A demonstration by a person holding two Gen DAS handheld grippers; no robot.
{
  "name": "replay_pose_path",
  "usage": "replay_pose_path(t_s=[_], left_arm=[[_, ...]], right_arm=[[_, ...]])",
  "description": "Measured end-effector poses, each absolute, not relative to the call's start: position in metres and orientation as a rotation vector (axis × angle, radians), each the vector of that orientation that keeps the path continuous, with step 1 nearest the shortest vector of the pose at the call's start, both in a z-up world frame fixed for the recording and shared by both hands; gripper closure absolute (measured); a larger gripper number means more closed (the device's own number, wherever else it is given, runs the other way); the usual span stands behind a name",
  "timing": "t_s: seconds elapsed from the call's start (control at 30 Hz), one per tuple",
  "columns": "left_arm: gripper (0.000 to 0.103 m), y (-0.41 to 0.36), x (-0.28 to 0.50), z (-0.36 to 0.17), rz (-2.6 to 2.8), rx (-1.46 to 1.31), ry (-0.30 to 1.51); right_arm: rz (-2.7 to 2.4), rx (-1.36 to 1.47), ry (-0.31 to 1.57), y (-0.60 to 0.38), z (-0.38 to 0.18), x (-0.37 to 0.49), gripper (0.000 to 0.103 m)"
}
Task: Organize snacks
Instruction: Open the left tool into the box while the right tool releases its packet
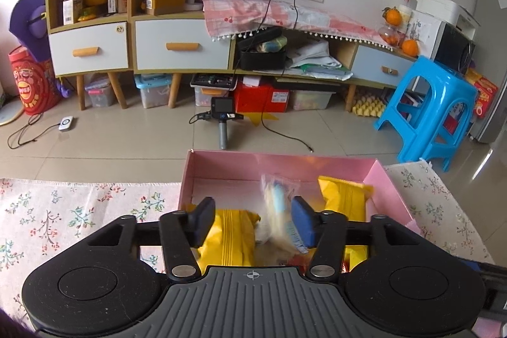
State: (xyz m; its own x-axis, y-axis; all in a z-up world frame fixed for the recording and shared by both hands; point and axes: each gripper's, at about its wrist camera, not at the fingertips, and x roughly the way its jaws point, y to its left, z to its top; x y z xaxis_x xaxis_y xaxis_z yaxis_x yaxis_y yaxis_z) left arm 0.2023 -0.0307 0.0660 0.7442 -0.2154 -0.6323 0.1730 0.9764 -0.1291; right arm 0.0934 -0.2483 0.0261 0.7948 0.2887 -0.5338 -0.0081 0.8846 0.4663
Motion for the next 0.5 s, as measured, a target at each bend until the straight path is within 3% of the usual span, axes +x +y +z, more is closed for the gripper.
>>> replay_pose_path(t_s=[0.5], left_arm=[[0.034,-0.011,0.156,0.070,-0.237,-0.080,0.701]], right_arm=[[0.201,0.383,0.641,-0.238,0.043,0.075,0.024]])
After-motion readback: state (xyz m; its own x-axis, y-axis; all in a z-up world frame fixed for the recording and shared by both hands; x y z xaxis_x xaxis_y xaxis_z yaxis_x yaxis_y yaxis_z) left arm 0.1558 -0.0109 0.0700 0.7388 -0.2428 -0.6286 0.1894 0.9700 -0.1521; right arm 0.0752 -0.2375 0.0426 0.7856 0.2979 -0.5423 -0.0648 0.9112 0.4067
